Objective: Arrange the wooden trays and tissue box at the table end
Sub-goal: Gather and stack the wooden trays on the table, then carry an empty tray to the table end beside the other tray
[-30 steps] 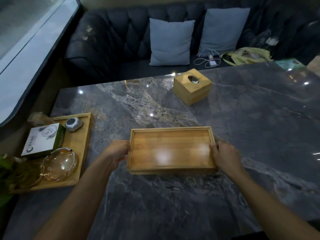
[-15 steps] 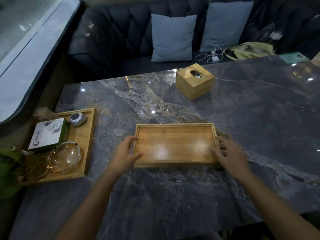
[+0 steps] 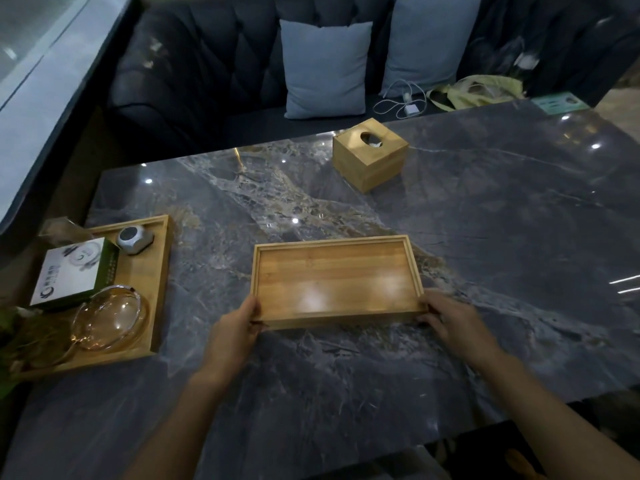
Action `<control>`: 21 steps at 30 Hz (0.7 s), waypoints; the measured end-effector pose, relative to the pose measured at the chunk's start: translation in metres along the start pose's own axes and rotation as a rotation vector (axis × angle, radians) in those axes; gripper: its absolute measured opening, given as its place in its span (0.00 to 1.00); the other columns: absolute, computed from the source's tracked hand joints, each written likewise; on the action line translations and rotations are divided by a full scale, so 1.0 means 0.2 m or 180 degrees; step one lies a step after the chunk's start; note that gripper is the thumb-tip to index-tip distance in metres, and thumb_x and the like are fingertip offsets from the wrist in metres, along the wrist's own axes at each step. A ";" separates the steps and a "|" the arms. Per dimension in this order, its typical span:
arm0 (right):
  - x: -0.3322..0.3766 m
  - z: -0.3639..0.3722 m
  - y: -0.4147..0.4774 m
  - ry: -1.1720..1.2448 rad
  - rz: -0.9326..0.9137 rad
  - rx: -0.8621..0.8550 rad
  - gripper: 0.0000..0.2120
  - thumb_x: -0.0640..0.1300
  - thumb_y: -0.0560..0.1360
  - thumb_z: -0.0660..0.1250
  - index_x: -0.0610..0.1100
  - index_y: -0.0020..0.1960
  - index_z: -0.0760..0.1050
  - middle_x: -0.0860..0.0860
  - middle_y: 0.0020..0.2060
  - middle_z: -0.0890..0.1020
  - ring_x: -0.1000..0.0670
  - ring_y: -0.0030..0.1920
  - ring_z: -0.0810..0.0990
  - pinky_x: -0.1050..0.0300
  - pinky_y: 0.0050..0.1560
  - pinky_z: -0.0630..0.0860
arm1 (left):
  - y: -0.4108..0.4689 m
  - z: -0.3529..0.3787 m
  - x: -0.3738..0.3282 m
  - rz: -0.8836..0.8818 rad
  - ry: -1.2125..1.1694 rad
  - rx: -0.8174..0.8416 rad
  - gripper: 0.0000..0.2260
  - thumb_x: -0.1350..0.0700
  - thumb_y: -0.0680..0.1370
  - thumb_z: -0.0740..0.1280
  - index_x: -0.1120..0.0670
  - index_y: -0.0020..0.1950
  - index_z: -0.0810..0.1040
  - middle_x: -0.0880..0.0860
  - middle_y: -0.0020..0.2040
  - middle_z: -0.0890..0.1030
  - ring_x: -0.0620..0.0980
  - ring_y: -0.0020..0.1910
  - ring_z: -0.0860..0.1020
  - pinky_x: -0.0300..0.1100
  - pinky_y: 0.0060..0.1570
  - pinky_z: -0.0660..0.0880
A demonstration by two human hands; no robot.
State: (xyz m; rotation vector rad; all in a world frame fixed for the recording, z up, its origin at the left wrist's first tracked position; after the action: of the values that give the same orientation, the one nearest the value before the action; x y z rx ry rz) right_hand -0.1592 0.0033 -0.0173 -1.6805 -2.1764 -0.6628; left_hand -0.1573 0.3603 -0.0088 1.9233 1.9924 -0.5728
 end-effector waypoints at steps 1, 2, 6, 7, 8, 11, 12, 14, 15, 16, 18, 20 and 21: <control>0.00 0.00 0.00 -0.0012 -0.0006 -0.0009 0.15 0.29 0.62 0.74 0.36 0.47 0.78 0.38 0.42 0.84 0.39 0.43 0.83 0.46 0.43 0.81 | 0.00 0.00 0.00 0.0029 -0.0002 0.0006 0.09 0.61 0.70 0.71 0.59 0.47 0.73 0.61 0.40 0.82 0.62 0.41 0.80 0.44 0.35 0.67; -0.01 0.01 0.00 -0.0023 -0.0016 -0.0014 0.14 0.29 0.62 0.74 0.37 0.46 0.78 0.38 0.41 0.84 0.39 0.42 0.83 0.48 0.41 0.81 | 0.00 0.00 0.00 0.0047 -0.0013 0.0012 0.09 0.61 0.70 0.71 0.59 0.45 0.72 0.61 0.40 0.82 0.62 0.41 0.80 0.43 0.35 0.66; -0.01 0.00 0.01 -0.0017 0.0038 0.0095 0.13 0.32 0.65 0.72 0.41 0.47 0.76 0.42 0.39 0.84 0.43 0.39 0.82 0.55 0.39 0.76 | -0.01 -0.01 -0.01 0.0098 -0.0026 0.0018 0.08 0.62 0.71 0.70 0.58 0.45 0.72 0.60 0.40 0.81 0.61 0.40 0.80 0.42 0.35 0.65; -0.01 0.00 0.00 -0.0035 0.0071 0.0132 0.13 0.32 0.65 0.72 0.42 0.47 0.75 0.43 0.39 0.83 0.43 0.39 0.82 0.57 0.39 0.75 | -0.01 -0.01 -0.01 0.0110 -0.0025 0.0027 0.08 0.62 0.71 0.69 0.57 0.45 0.71 0.59 0.40 0.81 0.61 0.40 0.80 0.42 0.35 0.65; -0.01 0.00 0.00 -0.0052 0.0153 0.0183 0.14 0.33 0.65 0.73 0.42 0.49 0.74 0.43 0.40 0.83 0.43 0.40 0.82 0.59 0.39 0.72 | -0.01 0.00 0.00 0.0117 -0.0025 0.0044 0.09 0.62 0.71 0.69 0.56 0.45 0.70 0.58 0.41 0.81 0.60 0.40 0.80 0.42 0.35 0.65; -0.01 0.02 0.01 0.0056 0.0578 0.0529 0.16 0.38 0.69 0.70 0.46 0.52 0.67 0.43 0.45 0.81 0.42 0.45 0.80 0.57 0.41 0.70 | -0.01 0.01 0.00 0.0127 0.0029 0.0149 0.14 0.59 0.72 0.69 0.50 0.45 0.63 0.56 0.42 0.81 0.58 0.40 0.79 0.43 0.36 0.68; -0.01 0.03 0.02 0.0066 0.0660 0.0668 0.16 0.38 0.70 0.69 0.47 0.51 0.64 0.42 0.46 0.81 0.41 0.46 0.79 0.54 0.41 0.70 | -0.01 0.02 0.00 0.0106 0.0046 0.0182 0.15 0.60 0.72 0.69 0.50 0.45 0.62 0.57 0.42 0.80 0.58 0.40 0.79 0.45 0.36 0.70; 0.00 0.03 0.04 0.0020 0.0723 0.0820 0.17 0.39 0.71 0.68 0.49 0.48 0.59 0.42 0.47 0.80 0.40 0.46 0.78 0.54 0.39 0.67 | 0.00 0.02 0.00 0.0051 0.0057 0.0206 0.16 0.61 0.72 0.68 0.49 0.45 0.61 0.56 0.40 0.79 0.60 0.40 0.79 0.49 0.38 0.73; 0.01 0.03 0.04 0.0003 0.0726 0.0841 0.18 0.39 0.71 0.67 0.50 0.48 0.58 0.41 0.47 0.79 0.40 0.46 0.78 0.55 0.38 0.66 | 0.00 0.02 0.00 0.0049 0.0061 0.0201 0.16 0.60 0.72 0.68 0.49 0.45 0.61 0.55 0.39 0.77 0.60 0.39 0.79 0.49 0.38 0.73; 0.01 0.03 0.05 -0.0009 0.0719 0.0851 0.19 0.39 0.71 0.67 0.50 0.48 0.57 0.41 0.46 0.79 0.39 0.46 0.78 0.55 0.38 0.65 | 0.00 0.02 0.00 0.0061 0.0069 0.0195 0.16 0.60 0.72 0.68 0.49 0.45 0.61 0.54 0.38 0.76 0.60 0.38 0.79 0.49 0.37 0.73; 0.02 0.02 0.05 -0.0038 0.0715 0.0873 0.19 0.39 0.71 0.67 0.50 0.47 0.56 0.42 0.46 0.79 0.39 0.45 0.78 0.55 0.38 0.65 | 0.00 0.02 0.00 0.0086 0.0090 0.0211 0.16 0.60 0.72 0.68 0.49 0.45 0.60 0.53 0.37 0.75 0.59 0.37 0.78 0.48 0.36 0.72; 0.02 0.02 0.04 -0.0046 0.0699 0.0905 0.19 0.38 0.71 0.67 0.50 0.47 0.56 0.42 0.45 0.79 0.39 0.44 0.78 0.55 0.37 0.66 | 0.00 0.02 0.00 0.0089 0.0103 0.0227 0.16 0.60 0.72 0.68 0.49 0.45 0.60 0.53 0.37 0.75 0.59 0.37 0.78 0.47 0.36 0.71; 0.02 0.02 0.04 -0.0046 0.0683 0.0914 0.19 0.38 0.71 0.67 0.50 0.47 0.56 0.42 0.44 0.79 0.39 0.44 0.78 0.54 0.37 0.66 | 0.00 0.03 0.00 0.0093 0.0104 0.0227 0.16 0.61 0.72 0.68 0.49 0.45 0.60 0.54 0.38 0.75 0.59 0.37 0.77 0.48 0.35 0.71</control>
State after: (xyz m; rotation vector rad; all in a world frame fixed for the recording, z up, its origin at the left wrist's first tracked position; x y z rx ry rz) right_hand -0.1522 0.0107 -0.0165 -1.7312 -1.9521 -0.2668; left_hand -0.1586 0.3585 -0.0136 2.0127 1.9854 -0.6165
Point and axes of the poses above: each hand's wrist, its own y-axis towards the middle knuckle, its own z-axis out of the palm, x = y × z, the point moved 2 cm from there along y, towards the middle knuckle
